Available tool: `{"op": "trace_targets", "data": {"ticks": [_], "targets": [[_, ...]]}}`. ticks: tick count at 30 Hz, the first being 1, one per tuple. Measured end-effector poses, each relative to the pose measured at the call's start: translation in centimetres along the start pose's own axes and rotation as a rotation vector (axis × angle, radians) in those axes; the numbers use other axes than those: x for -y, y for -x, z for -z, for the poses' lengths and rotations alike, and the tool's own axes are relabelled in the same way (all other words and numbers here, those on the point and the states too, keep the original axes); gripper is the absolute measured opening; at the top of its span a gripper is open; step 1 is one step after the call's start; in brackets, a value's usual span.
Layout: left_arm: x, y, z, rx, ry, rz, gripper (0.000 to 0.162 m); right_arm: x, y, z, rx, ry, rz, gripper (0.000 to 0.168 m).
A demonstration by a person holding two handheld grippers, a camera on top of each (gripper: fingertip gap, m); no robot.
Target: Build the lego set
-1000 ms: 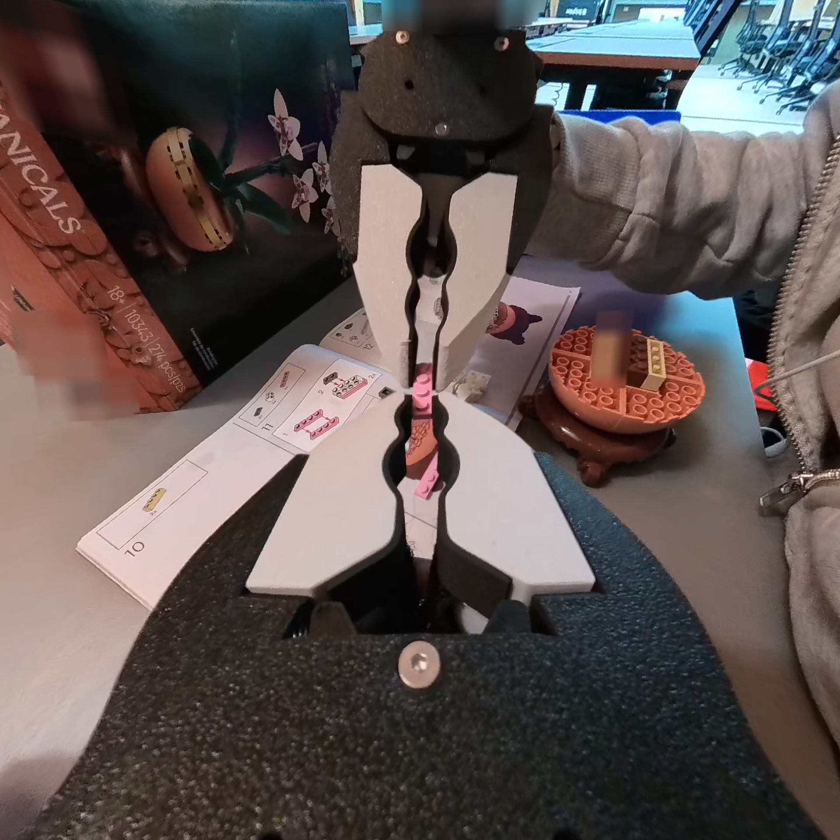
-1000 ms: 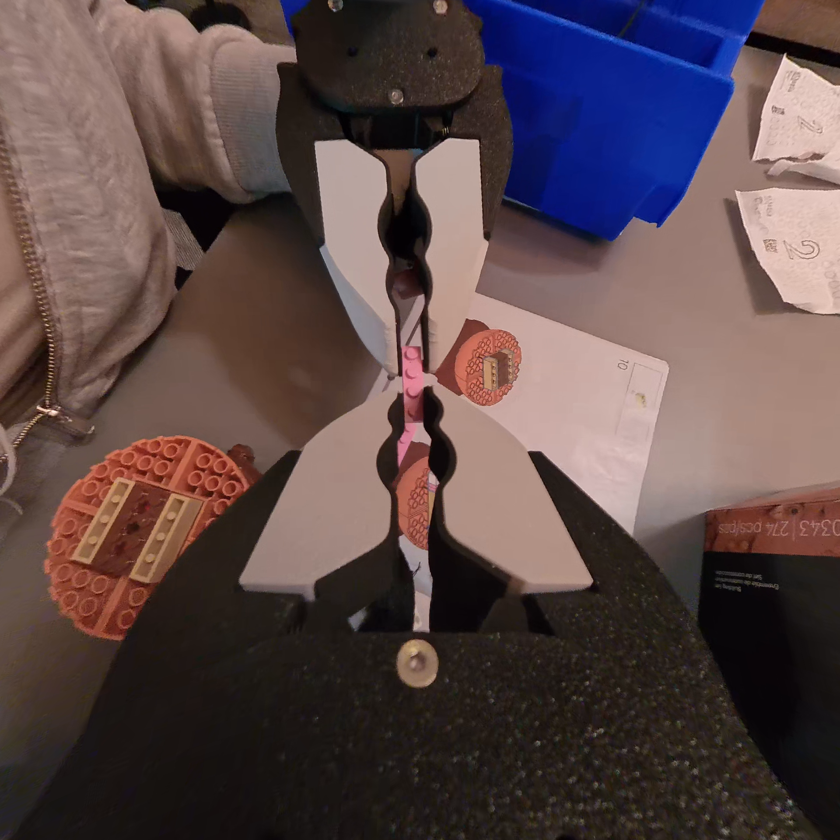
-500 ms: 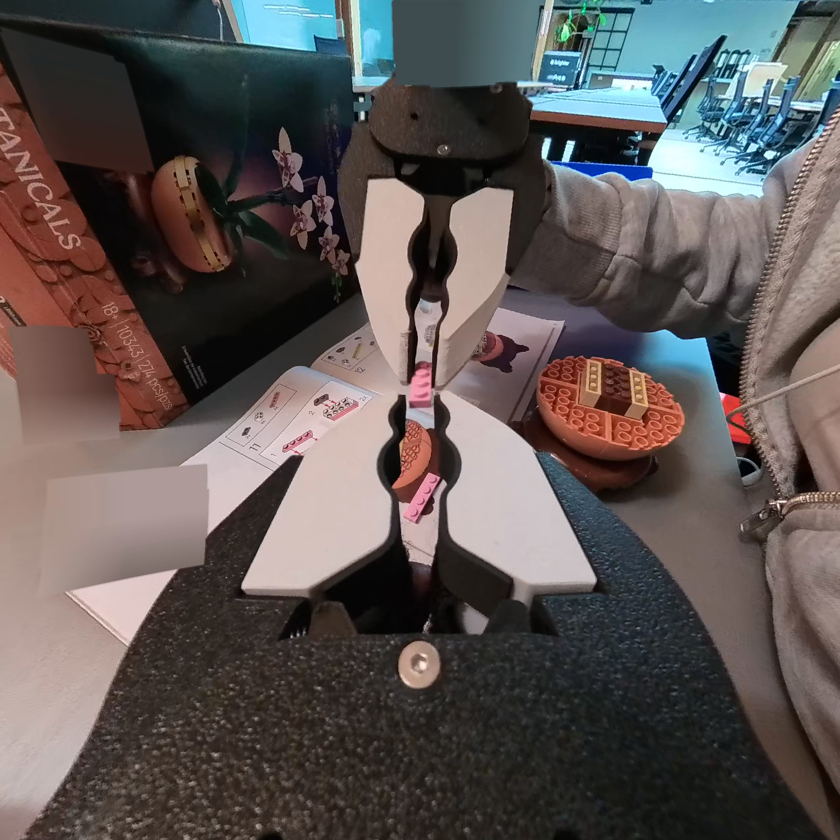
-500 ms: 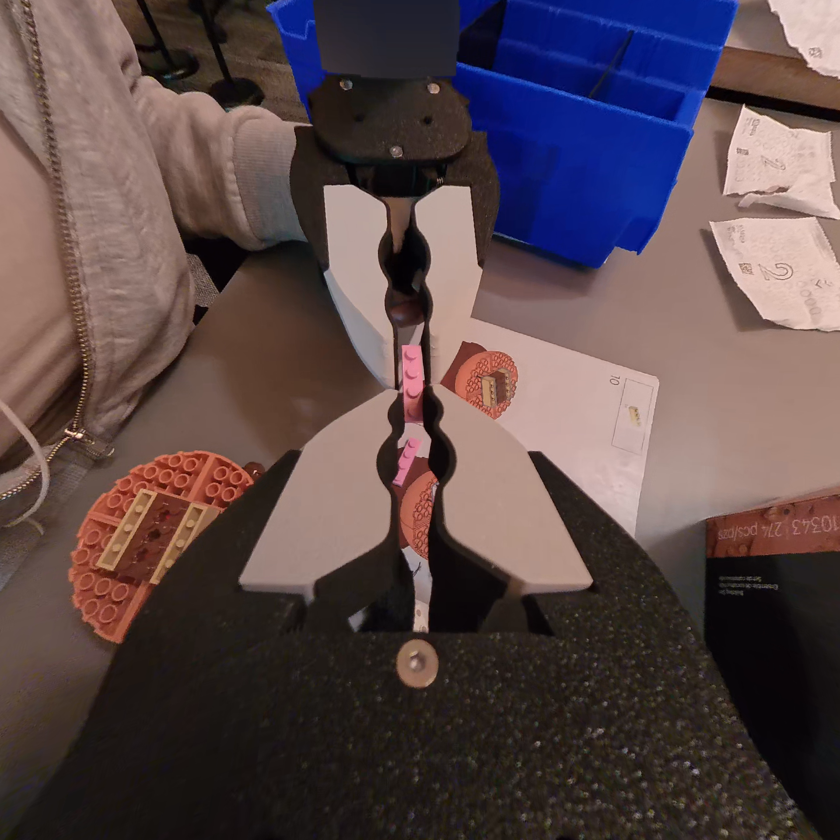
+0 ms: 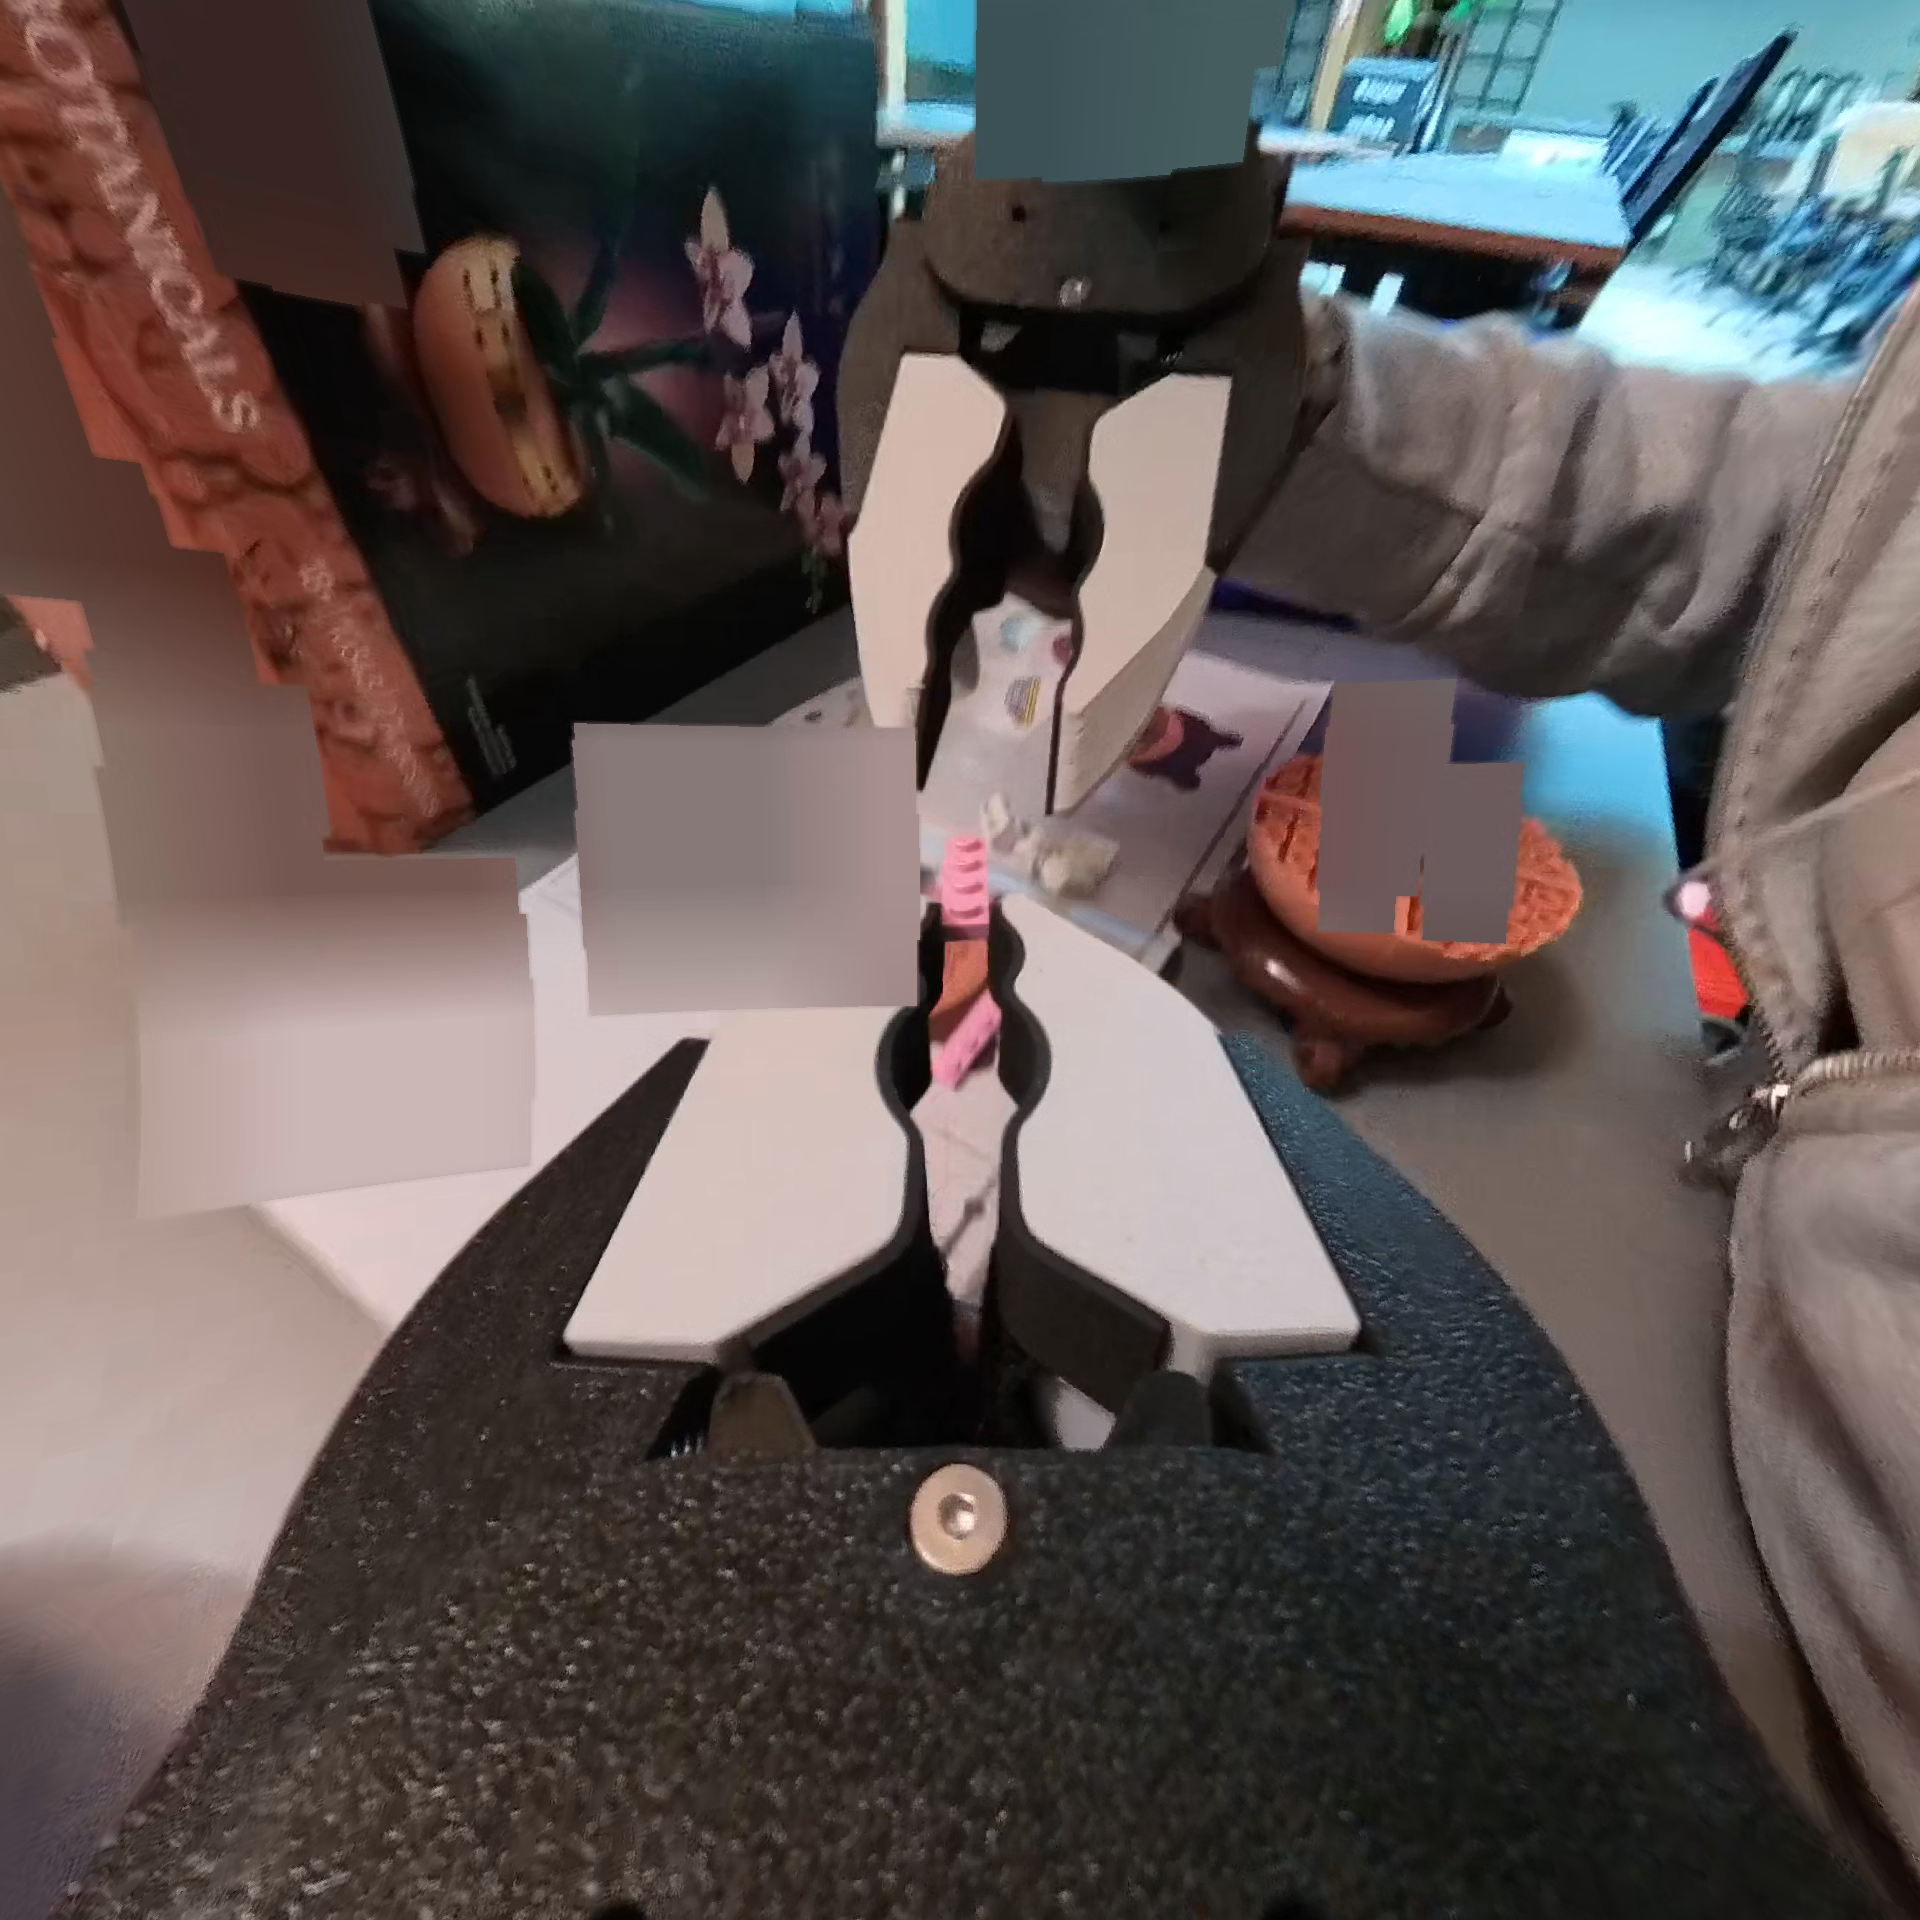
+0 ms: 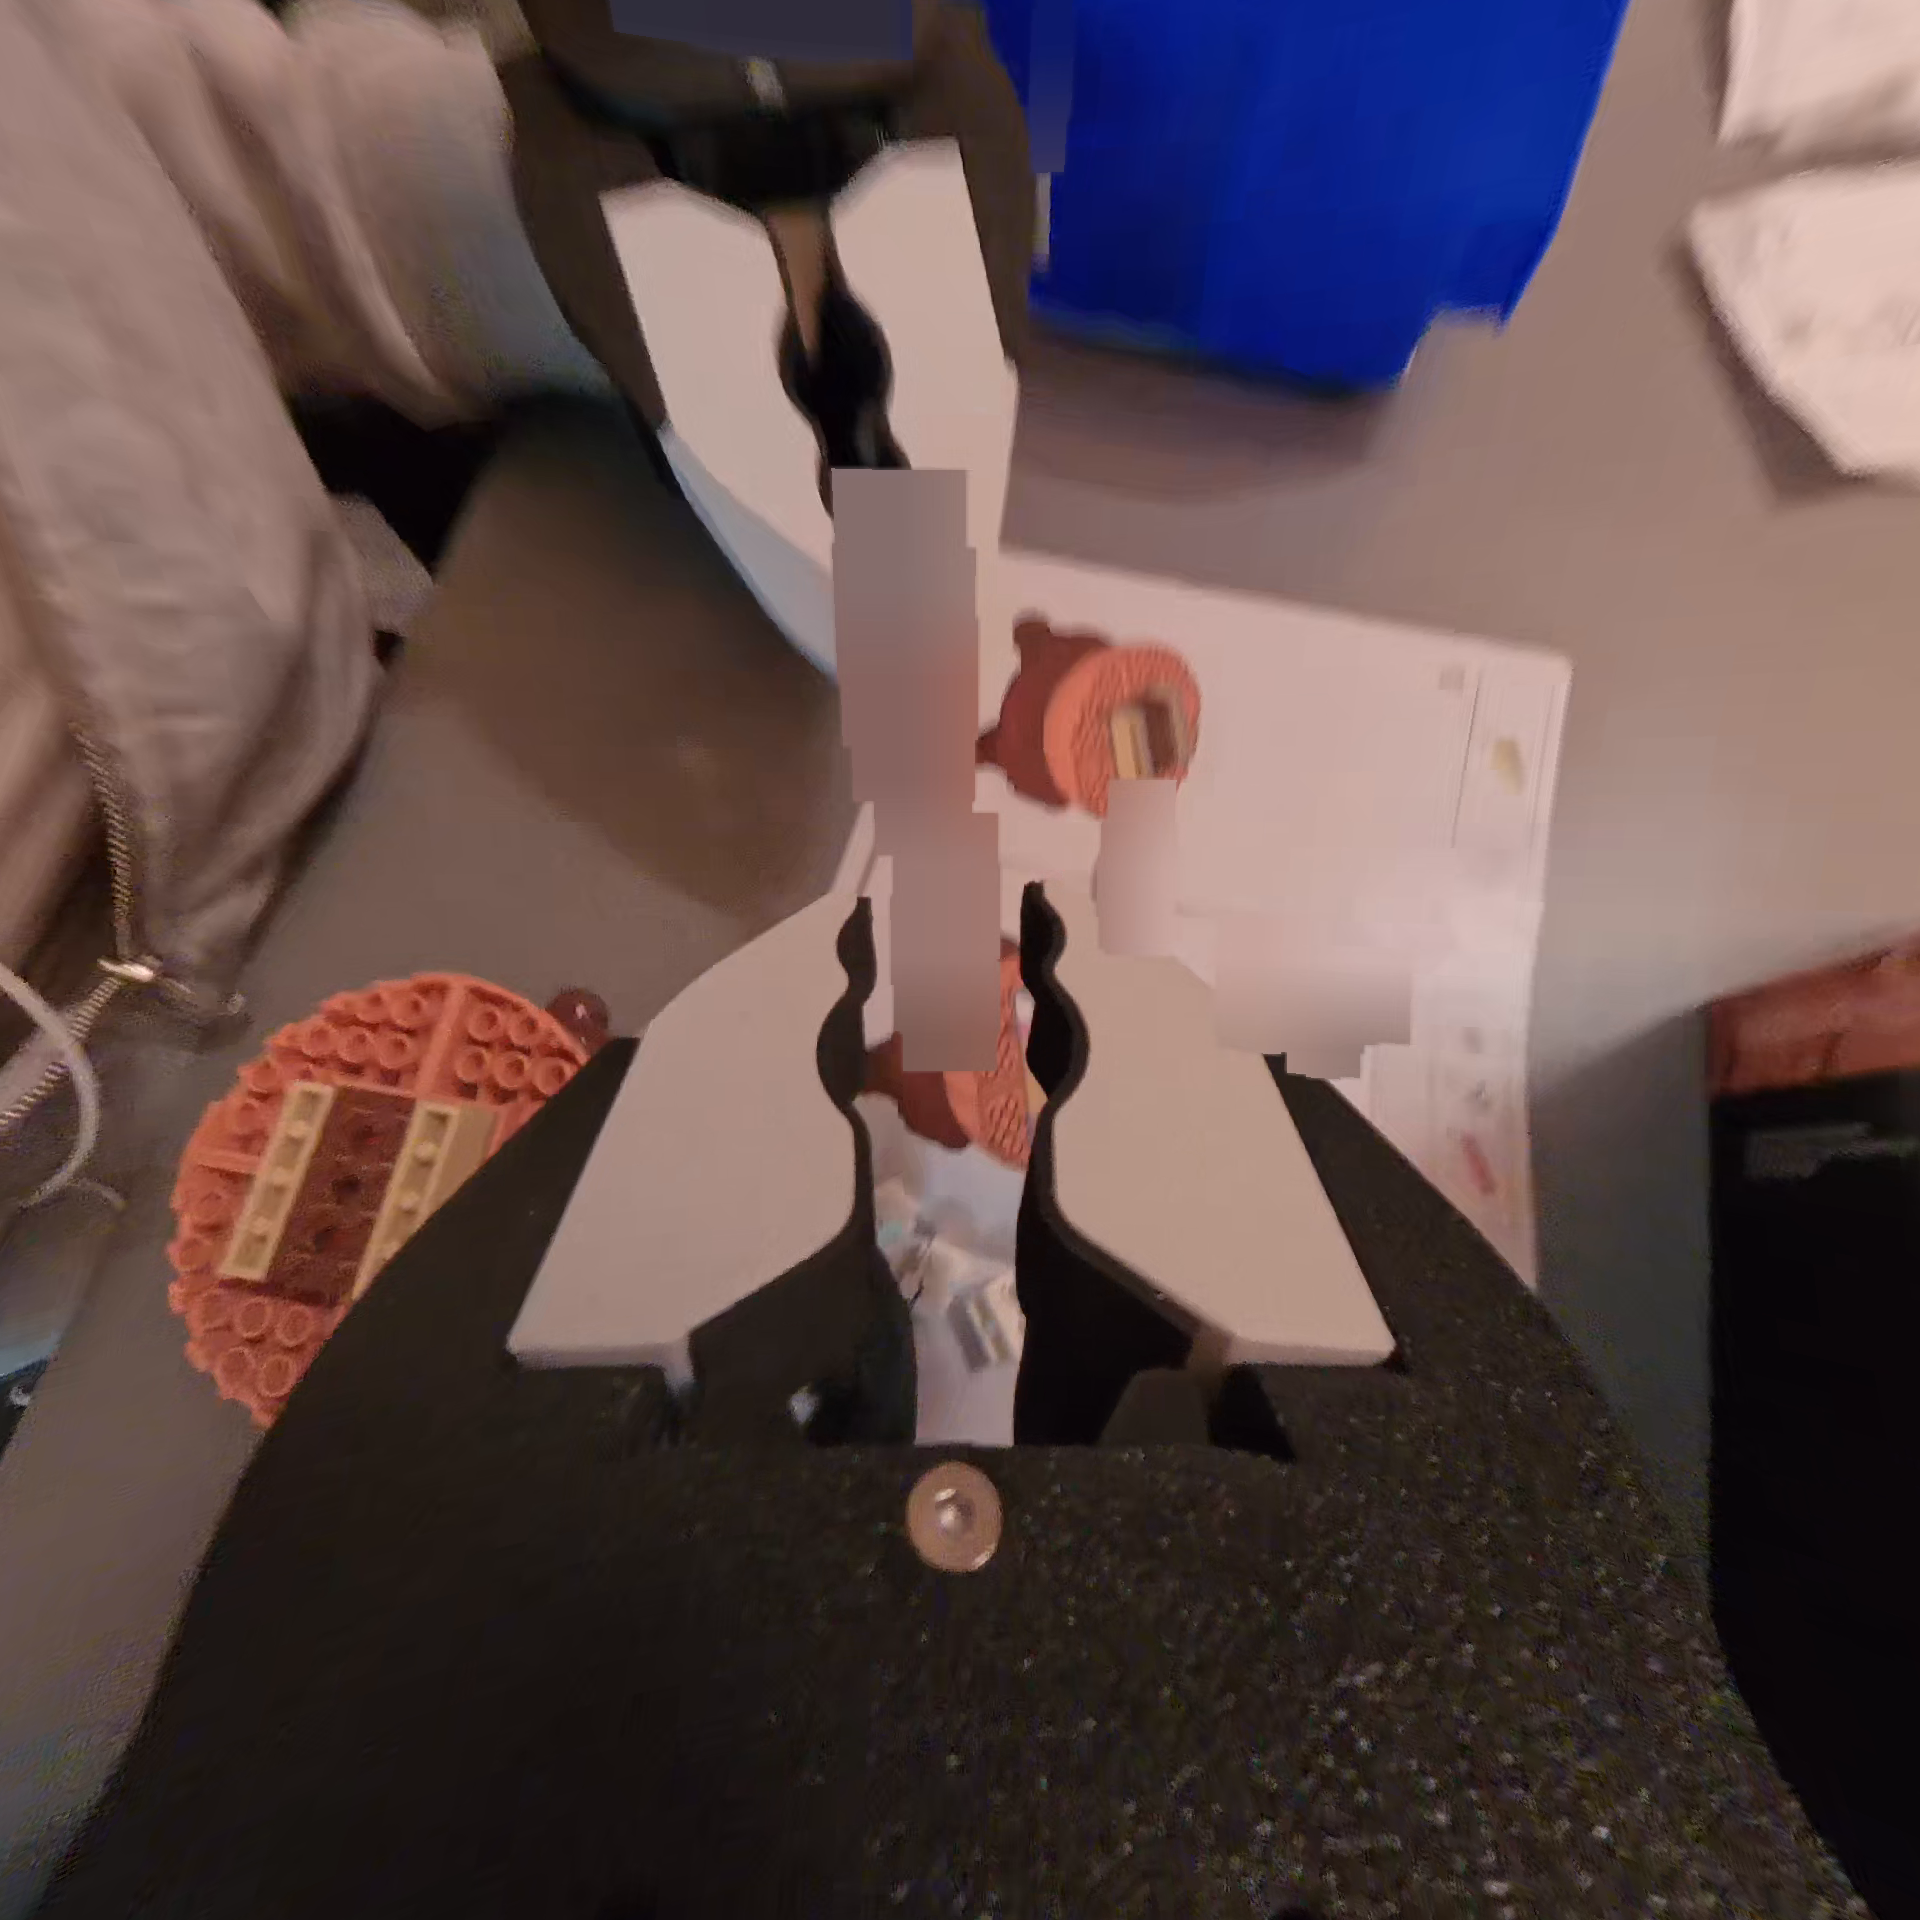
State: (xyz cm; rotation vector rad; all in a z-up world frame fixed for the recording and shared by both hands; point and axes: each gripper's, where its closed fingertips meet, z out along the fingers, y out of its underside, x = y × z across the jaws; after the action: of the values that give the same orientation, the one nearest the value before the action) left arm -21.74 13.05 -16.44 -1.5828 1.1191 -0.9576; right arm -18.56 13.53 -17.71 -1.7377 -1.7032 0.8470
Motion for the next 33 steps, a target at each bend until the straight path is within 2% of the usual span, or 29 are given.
{"op": "trace_targets", "data": {"ticks": [2, 6, 9, 10, 13, 19, 22, 26, 33], "targets": [[-1.3, -0.1, 0.6, 0.024, 0.046, 0.004, 0.007, -2.0, 0.5, -1.3, 0.002, 0.097, -0.034, 0.026], [-1.4, 0.1, 0.9, 0.046, 0.045, 0.01, 0.007, -4.2, 0.5, -3.3, -0.027, 0.219, -0.045, 0.022], [-1.3, 0.2, 0.7, 0.037, 0.043, 0.018, 0.007, -4.4, 0.5, -4.1, -0.018, 0.244, -0.045, 0.016], [-1.3, 0.2, 0.7, 0.033, 0.043, 0.019, 0.007, -4.6, 0.5, -4.3, -0.017, 0.255, -0.034, 0.008], [-1.2, 0.0, 0.7, 0.013, 0.038, 0.022, 0.007, -4.5, 0.4, -3.8, -0.021, 0.263, -0.003, 0.007], [0.0, -0.8, 0.3, -0.072, -0.048, 0.066, 0.007, 1.1, 1.4, 1.0, 0.055, 0.069, 0.074, 0.007], [0.8, -1.4, 0.2, -0.108, -0.11, 0.03, 0.007, 3.5, 2.2, 1.8, 0.088, 0.023, 0.106, 0.007], [1.9, -1.9, 0.3, -0.11, -0.203, -0.031, 0.007, 4.0, 2.1, 1.1, 0.071, 0.071, 0.107, 0.007], [2.2, -2.2, 0.2, -0.109, -0.226, -0.063, 0.007, 4.4, 2.4, 1.0, 0.07, 0.123, 0.116, 0.007]]}}
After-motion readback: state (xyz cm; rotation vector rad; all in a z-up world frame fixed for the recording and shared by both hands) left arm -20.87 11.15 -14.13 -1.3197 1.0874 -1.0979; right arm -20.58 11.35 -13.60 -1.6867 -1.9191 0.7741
